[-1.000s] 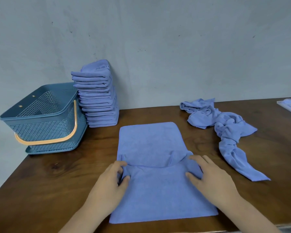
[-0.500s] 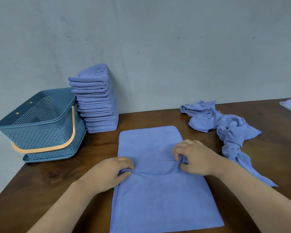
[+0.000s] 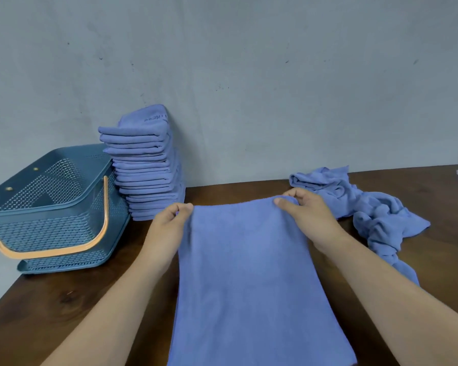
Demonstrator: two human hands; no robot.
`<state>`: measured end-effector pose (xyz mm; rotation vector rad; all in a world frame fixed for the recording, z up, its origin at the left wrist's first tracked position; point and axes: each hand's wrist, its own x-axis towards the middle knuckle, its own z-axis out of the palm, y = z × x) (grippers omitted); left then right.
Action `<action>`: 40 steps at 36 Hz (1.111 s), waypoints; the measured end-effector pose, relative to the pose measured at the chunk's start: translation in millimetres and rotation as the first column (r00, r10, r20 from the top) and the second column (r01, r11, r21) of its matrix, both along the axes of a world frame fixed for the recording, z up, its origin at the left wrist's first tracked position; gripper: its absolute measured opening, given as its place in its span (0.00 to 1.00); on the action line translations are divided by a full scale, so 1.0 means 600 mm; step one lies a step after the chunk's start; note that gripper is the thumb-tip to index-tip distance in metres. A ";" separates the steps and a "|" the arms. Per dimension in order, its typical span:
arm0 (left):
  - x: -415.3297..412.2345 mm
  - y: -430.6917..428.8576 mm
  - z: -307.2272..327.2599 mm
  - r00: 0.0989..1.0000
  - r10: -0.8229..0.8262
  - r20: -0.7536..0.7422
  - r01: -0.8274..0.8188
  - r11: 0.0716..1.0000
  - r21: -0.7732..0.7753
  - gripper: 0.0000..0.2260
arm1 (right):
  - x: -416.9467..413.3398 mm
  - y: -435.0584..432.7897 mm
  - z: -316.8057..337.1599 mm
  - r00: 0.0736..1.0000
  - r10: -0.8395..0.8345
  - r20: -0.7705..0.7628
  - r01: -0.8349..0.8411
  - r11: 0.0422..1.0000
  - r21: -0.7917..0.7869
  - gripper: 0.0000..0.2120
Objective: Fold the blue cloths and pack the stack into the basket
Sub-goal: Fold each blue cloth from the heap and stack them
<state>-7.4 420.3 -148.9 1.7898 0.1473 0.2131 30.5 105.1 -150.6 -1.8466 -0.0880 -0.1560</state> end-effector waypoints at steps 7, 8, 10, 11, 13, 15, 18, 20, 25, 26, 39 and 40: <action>0.038 0.002 -0.074 0.983 0.119 -0.139 -0.090 0.975 0.204 0.18 | 0.039 0.015 -0.093 0.991 -0.092 -0.101 0.065 0.967 -0.245 0.24; 0.035 0.006 -0.086 0.988 0.106 -0.109 -0.082 0.976 0.199 0.19 | 0.028 0.013 -0.102 0.994 -0.090 -0.061 0.073 0.969 -0.236 0.24; 0.030 0.016 -0.104 0.995 0.080 -0.061 -0.068 0.982 0.178 0.19 | 0.012 0.006 -0.113 0.997 -0.074 0.010 0.074 0.970 -0.230 0.20; 0.030 0.020 -0.111 0.997 0.064 -0.047 -0.055 0.981 0.184 0.17 | 0.006 0.004 -0.114 0.998 -0.059 0.026 0.064 0.971 -0.230 0.17; 0.027 0.022 -0.117 0.999 0.011 -0.038 -0.002 0.974 0.226 0.15 | 0.003 0.003 -0.118 0.998 -0.037 0.041 0.047 0.963 -0.265 0.13; 0.026 0.020 -0.123 0.999 -0.037 -0.023 0.042 0.953 0.299 0.13 | 0.006 0.004 -0.125 0.998 -0.039 0.059 0.056 0.947 -0.316 0.12; 0.026 0.014 -0.124 0.999 -0.037 -0.018 0.041 0.925 0.378 0.11 | 0.016 0.005 -0.135 0.996 -0.048 0.079 0.072 0.938 -0.338 0.16; 0.028 0.013 -0.126 1.000 -0.029 -0.013 0.031 0.925 0.378 0.11 | 0.019 0.005 -0.137 0.993 -0.060 0.106 0.091 0.942 -0.322 0.16; 0.031 0.015 -0.135 1.000 -0.017 0.026 0.008 0.947 0.323 0.10 | 0.022 0.003 -0.137 0.989 -0.100 0.110 0.126 0.955 -0.269 0.16; 0.031 0.014 -0.135 0.999 -0.018 0.036 0.006 0.949 0.316 0.10 | 0.023 0.002 -0.136 0.990 -0.100 0.101 0.124 0.953 -0.275 0.18; 0.020 0.001 -0.123 0.995 -0.099 0.027 0.067 0.829 0.556 0.21 | 0.024 0.005 -0.138 0.995 0.014 0.103 0.037 0.880 -0.474 0.19; 0.020 0.002 -0.126 0.993 -0.112 0.031 0.074 0.809 0.583 0.19 | 0.024 0.005 -0.140 0.994 0.009 0.111 0.046 0.875 -0.482 0.16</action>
